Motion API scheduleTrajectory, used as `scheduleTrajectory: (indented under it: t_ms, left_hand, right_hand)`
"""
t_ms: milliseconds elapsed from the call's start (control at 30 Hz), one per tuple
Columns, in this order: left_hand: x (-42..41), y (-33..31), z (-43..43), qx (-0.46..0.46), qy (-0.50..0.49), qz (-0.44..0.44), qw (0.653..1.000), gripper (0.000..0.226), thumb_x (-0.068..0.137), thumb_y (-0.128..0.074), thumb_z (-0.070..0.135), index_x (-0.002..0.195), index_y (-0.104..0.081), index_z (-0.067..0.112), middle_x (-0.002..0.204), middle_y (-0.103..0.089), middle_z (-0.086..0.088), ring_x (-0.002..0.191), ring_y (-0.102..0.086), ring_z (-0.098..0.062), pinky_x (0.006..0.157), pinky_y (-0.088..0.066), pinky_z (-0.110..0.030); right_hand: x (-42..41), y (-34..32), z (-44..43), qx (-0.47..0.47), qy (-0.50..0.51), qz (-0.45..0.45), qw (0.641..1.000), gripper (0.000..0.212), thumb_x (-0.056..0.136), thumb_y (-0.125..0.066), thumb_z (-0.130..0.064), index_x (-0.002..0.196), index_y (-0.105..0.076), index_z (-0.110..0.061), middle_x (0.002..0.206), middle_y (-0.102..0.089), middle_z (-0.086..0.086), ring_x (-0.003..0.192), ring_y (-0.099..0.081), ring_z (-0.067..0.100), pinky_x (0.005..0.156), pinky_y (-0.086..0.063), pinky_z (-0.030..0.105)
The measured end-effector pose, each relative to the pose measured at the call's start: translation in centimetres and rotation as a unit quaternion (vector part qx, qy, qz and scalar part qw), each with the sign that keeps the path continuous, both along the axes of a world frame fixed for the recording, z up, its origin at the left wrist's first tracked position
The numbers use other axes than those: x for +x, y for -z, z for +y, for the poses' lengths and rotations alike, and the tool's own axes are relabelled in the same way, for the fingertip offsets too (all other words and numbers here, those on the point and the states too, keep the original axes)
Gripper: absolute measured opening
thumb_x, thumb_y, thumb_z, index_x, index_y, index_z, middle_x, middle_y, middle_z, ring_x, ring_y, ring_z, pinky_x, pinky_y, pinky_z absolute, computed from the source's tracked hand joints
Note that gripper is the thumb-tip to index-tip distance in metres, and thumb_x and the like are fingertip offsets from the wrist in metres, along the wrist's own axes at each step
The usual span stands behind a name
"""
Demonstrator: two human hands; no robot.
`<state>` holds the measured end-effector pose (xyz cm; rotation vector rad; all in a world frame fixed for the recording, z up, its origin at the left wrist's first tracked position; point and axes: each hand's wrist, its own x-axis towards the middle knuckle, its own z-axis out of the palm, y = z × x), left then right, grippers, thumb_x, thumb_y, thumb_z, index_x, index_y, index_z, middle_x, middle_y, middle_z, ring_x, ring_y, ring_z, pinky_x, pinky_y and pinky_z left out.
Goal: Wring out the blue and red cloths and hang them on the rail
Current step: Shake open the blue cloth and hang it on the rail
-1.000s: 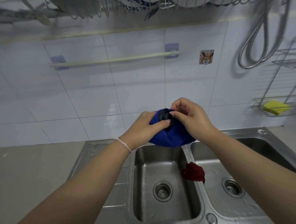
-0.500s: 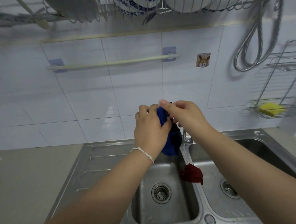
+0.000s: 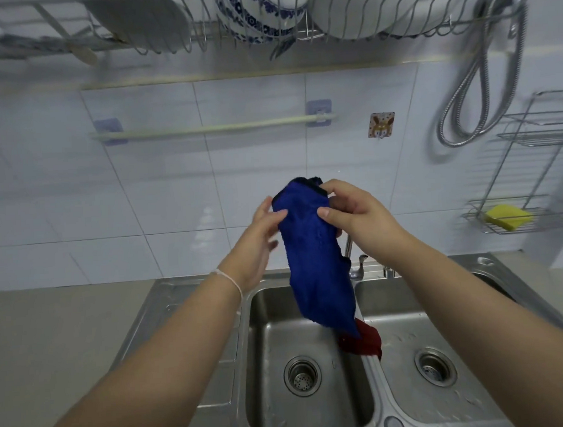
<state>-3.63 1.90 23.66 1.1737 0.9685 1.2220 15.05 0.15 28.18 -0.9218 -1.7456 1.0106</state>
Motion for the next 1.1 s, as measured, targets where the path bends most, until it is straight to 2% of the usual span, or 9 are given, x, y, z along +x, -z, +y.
scheduleTrajectory:
  t_ms: [67, 233, 333, 433, 567, 800, 867, 967, 1100]
  left_hand:
    - [0.3, -0.7, 0.0, -0.013, 0.055, -0.006, 0.998, 0.046, 0.093, -0.061, 0.026, 0.136, -0.054, 0.013, 0.131, -0.064, -0.012, 0.12, -0.06, -0.028, 0.103, -0.047, -0.046]
    - [1.4, -1.6, -0.6, 0.118, -0.118, 0.121, 0.978, 0.018, 0.085, -0.069, 0.01, 0.102, -0.065, 0.014, 0.099, -0.071, -0.008, 0.092, -0.068, -0.024, 0.077, -0.059, -0.035]
    - [1.1, -1.6, -1.2, 0.176, -0.115, 0.188, 0.959, 0.025, 0.089, -0.065, 0.014, 0.112, -0.059, 0.022, 0.102, -0.066, -0.009, 0.094, -0.066, -0.023, 0.072, -0.058, -0.028]
    - [0.5, -3.0, -1.9, 0.205, -0.049, 0.191, 0.959, 0.048, 0.092, -0.06, 0.014, 0.129, -0.047, 0.04, 0.096, -0.063, -0.008, 0.084, -0.064, -0.017, 0.069, -0.055, -0.028]
    - [-0.5, -5.4, -2.2, 0.18, -0.015, 0.285, 0.942, 0.018, 0.095, -0.06, 0.027, 0.111, -0.066, 0.022, 0.098, -0.073, -0.002, 0.09, -0.069, -0.02, 0.077, -0.056, -0.029]
    - [-3.3, -2.3, -2.4, 0.084, 0.132, 0.379, 0.912, 0.025, 0.077, -0.083, 0.031, 0.097, -0.07, 0.023, 0.087, -0.072, 0.016, 0.074, -0.067, 0.006, 0.061, -0.05, -0.011]
    - [-4.5, -0.9, -1.9, 0.097, 0.122, 0.425, 0.892, 0.021, 0.077, -0.081, 0.037, 0.086, -0.071, 0.022, 0.09, -0.068, 0.014, 0.077, -0.064, 0.003, 0.071, -0.05, -0.014]
    - [-6.3, 0.3, -0.9, 0.146, 0.055, 0.474, 0.867, 0.044, 0.084, -0.073, 0.037, 0.059, -0.044, 0.017, 0.079, -0.053, 0.002, 0.069, -0.052, -0.009, 0.072, -0.044, -0.024]
    - [-6.9, -1.6, -0.4, 0.18, -0.004, 0.417, 0.891, 0.044, 0.089, -0.069, 0.028, 0.064, -0.035, 0.017, 0.063, -0.035, 0.002, 0.057, -0.032, -0.006, 0.058, -0.03, -0.027]
  right_hand:
    - [0.1, -0.1, 0.1, -0.007, -0.021, 0.002, 1.0, 0.022, 0.096, -0.053, 0.0, 0.114, -0.054, -0.012, 0.064, -0.066, -0.007, 0.058, -0.057, 0.008, 0.06, -0.047, 0.021]
    - [-0.6, 0.6, 0.2, 0.056, 0.076, -0.094, 0.991, 0.011, 0.085, -0.073, -0.025, 0.087, -0.062, -0.027, 0.089, -0.067, -0.008, 0.07, -0.064, 0.02, 0.069, -0.058, 0.037]
    - [-0.8, 0.7, 0.4, 0.11, 0.157, -0.085, 0.978, 0.019, 0.084, -0.072, -0.025, 0.072, -0.059, -0.021, 0.072, -0.063, -0.008, 0.066, -0.061, 0.013, 0.06, -0.051, 0.027]
    - [-1.3, -0.1, 0.6, 0.144, 0.162, -0.08, 0.973, 0.011, 0.089, -0.065, -0.018, 0.079, -0.06, -0.017, 0.069, -0.06, -0.004, 0.065, -0.053, 0.008, 0.06, -0.044, 0.021]
    - [-2.1, -1.7, 0.6, 0.123, 0.117, -0.012, 0.985, 0.007, 0.095, -0.054, -0.009, 0.089, -0.058, -0.011, 0.08, -0.062, 0.002, 0.075, -0.055, 0.009, 0.07, -0.047, 0.026]
    - [-0.5, -4.5, 1.7, 0.116, 0.189, 0.029, 0.975, 0.007, 0.098, -0.048, -0.013, 0.094, -0.054, -0.016, 0.082, -0.054, -0.008, 0.077, -0.049, 0.007, 0.072, -0.041, 0.023]
    - [0.2, -4.4, 2.0, 0.098, 0.207, 0.006, 0.973, 0.009, 0.099, -0.047, -0.017, 0.098, -0.055, -0.013, 0.085, -0.056, -0.007, 0.079, -0.051, 0.009, 0.072, -0.042, 0.024]
    - [1.9, -4.3, 2.3, 0.013, 0.175, -0.045, 0.984, 0.013, 0.095, -0.057, -0.025, 0.104, -0.06, -0.017, 0.095, -0.064, -0.006, 0.088, -0.06, 0.014, 0.076, -0.049, 0.028]
    - [3.7, -5.3, 2.4, 0.03, 0.156, -0.169, 0.973, 0.014, 0.088, -0.069, -0.024, 0.099, -0.071, -0.016, 0.095, -0.073, 0.004, 0.093, -0.068, 0.024, 0.082, -0.054, 0.04]
